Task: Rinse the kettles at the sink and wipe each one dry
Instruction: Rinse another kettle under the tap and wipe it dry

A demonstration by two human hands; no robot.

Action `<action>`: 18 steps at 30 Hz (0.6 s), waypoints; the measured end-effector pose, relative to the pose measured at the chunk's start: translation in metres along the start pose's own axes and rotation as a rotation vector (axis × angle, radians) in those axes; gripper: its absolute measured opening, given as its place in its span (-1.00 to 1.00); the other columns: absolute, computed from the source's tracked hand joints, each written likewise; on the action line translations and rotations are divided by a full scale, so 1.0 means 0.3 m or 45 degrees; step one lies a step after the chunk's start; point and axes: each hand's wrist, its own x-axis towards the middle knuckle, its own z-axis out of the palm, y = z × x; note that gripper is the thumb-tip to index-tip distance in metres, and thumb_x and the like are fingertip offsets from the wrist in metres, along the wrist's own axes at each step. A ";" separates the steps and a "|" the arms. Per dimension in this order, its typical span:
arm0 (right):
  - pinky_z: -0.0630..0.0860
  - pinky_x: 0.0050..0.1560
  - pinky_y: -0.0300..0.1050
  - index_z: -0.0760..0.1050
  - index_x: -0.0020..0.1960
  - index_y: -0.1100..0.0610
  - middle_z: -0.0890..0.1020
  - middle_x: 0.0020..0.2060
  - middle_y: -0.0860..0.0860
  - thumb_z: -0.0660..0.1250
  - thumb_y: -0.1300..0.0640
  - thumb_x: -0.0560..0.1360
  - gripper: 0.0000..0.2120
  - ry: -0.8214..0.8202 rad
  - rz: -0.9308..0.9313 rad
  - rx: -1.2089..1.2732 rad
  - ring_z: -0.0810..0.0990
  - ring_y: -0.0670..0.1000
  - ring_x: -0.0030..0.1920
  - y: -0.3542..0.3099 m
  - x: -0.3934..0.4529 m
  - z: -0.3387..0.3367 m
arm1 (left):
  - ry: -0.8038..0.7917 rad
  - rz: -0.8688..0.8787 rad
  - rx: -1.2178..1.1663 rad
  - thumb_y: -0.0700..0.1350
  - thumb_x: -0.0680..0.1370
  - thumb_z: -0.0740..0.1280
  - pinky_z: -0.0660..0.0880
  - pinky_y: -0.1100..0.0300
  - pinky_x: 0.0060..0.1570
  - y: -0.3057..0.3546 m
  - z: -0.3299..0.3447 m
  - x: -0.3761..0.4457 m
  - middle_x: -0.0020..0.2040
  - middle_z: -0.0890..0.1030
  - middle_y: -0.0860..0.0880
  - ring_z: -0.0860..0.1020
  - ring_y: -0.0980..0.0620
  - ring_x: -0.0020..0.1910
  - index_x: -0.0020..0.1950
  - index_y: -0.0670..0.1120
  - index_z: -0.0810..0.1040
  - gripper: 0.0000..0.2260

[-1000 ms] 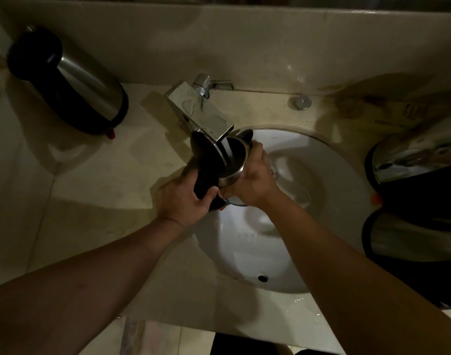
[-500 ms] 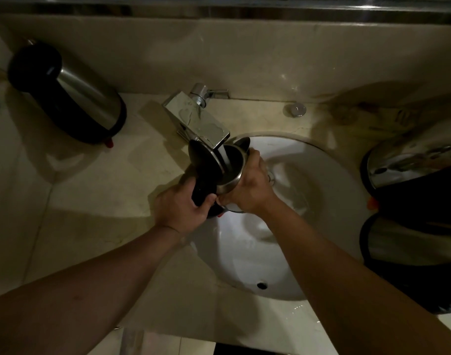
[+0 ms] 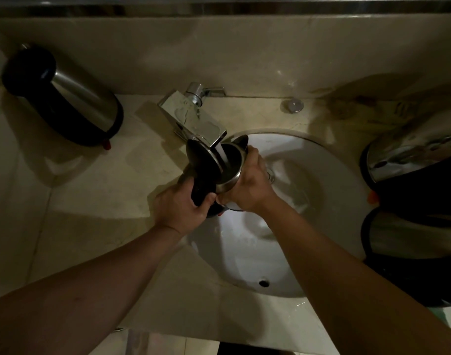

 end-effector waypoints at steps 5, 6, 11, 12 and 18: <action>0.40 0.43 0.21 0.11 0.49 0.03 0.28 0.41 0.06 0.72 0.02 0.05 0.18 -0.005 -0.003 0.015 0.27 0.17 0.45 0.003 0.003 -0.006 | -0.002 0.007 -0.003 0.33 0.38 0.26 0.50 0.09 -0.27 -0.008 0.010 0.000 -0.20 0.67 -0.15 0.63 -0.25 -0.26 0.21 -0.05 0.56 -0.42; 0.40 0.43 0.22 0.10 0.50 0.03 0.28 0.41 0.07 0.72 0.02 0.05 0.19 -0.008 -0.004 0.012 0.27 0.18 0.46 0.003 0.003 -0.007 | -0.002 0.008 0.001 0.33 0.39 0.25 0.49 0.10 -0.27 -0.009 0.010 0.000 -0.20 0.67 -0.15 0.63 -0.25 -0.25 0.22 -0.05 0.56 -0.41; 0.39 0.44 0.21 0.08 0.51 0.00 0.29 0.39 0.05 0.72 0.01 0.04 0.21 -0.007 0.006 0.027 0.27 0.16 0.45 0.005 0.003 -0.002 | -0.037 -0.024 0.013 0.34 0.38 0.25 0.55 0.07 -0.24 -0.010 0.010 0.001 -0.19 0.68 -0.13 0.64 -0.24 -0.23 0.24 -0.02 0.54 -0.41; 0.38 0.44 0.21 0.08 0.51 0.00 0.28 0.39 0.04 0.72 0.01 0.04 0.22 -0.009 0.010 0.029 0.26 0.16 0.46 0.006 0.004 -0.001 | -0.041 -0.026 0.009 0.34 0.38 0.25 0.55 0.06 -0.24 -0.010 0.011 0.000 -0.19 0.68 -0.13 0.64 -0.24 -0.22 0.24 -0.01 0.54 -0.41; 0.38 0.45 0.18 0.09 0.51 0.04 0.27 0.39 0.06 0.72 0.01 0.03 0.22 -0.018 0.017 0.030 0.26 0.15 0.46 0.007 0.009 -0.002 | -0.037 -0.007 -0.003 0.29 0.39 0.34 0.54 0.08 -0.25 -0.008 0.010 0.001 -0.15 0.68 -0.11 0.64 -0.23 -0.21 0.26 -0.02 0.55 -0.45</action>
